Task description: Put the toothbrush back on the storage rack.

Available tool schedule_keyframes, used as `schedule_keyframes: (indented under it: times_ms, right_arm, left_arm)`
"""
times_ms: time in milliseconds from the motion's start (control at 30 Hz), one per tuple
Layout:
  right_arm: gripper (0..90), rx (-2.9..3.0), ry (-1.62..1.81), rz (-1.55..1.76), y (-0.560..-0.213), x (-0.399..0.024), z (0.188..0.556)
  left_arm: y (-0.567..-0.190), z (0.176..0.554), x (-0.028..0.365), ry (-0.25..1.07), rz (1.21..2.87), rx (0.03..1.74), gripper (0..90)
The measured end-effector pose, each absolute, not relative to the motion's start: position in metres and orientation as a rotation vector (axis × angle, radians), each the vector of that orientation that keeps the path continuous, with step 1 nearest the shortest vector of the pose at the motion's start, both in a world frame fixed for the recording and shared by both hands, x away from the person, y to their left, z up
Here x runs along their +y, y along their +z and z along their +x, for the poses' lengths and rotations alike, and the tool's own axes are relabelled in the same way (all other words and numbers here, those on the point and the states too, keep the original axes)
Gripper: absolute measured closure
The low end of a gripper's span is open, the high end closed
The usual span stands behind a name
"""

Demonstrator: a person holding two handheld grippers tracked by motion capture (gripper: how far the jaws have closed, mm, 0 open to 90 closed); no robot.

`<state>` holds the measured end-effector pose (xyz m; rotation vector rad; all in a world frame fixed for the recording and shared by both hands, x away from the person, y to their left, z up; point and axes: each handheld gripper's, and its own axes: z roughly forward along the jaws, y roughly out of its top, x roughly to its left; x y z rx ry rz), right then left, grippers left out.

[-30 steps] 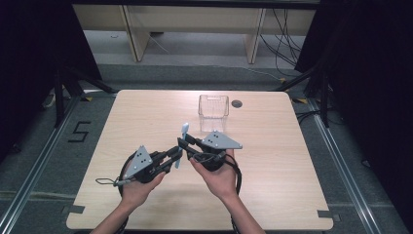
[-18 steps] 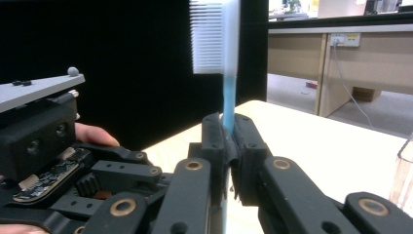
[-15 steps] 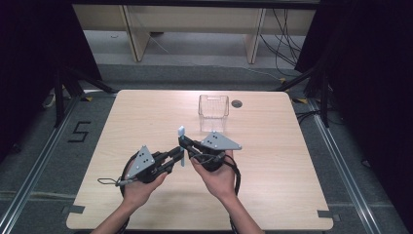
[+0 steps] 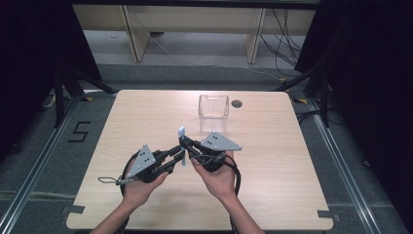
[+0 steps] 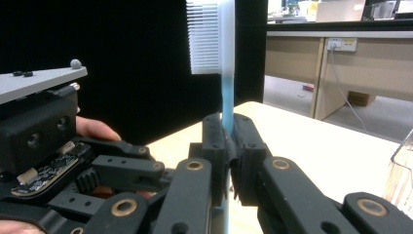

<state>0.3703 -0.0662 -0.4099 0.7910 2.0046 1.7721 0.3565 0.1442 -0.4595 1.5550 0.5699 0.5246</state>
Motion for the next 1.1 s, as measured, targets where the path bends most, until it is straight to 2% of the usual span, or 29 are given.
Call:
schedule_keyframes:
  times_ms: [133, 300, 433, 700, 1100]
  right_arm:
    - [85.9, 2.001, 1.771, 0.798, -0.409, -0.068, 0.370]
    - [85.9, 1.970, 1.772, 0.800, -0.407, -0.071, 0.370]
    - [85.8, 1.948, 1.751, 0.784, -0.406, -0.075, 0.373]
    - [85.8, 1.932, 1.750, 0.807, -0.405, -0.078, 0.372]
    - [85.8, 1.924, 1.738, 0.810, -0.401, -0.084, 0.374]
  left_arm:
    - [-0.457, 0.358, 0.147, 0.535, 1.563, 0.571, 64.7]
    - [-0.456, 0.357, 0.149, 0.557, 1.574, 0.591, 48.3]
    - [-0.457, 0.357, 0.152, 0.577, 1.569, 0.601, 41.3]
    - [-0.461, 0.356, 0.162, 0.613, 1.606, 0.611, 35.9]
    - [-0.466, 0.354, 0.176, 0.621, 1.615, 0.641, 35.8]
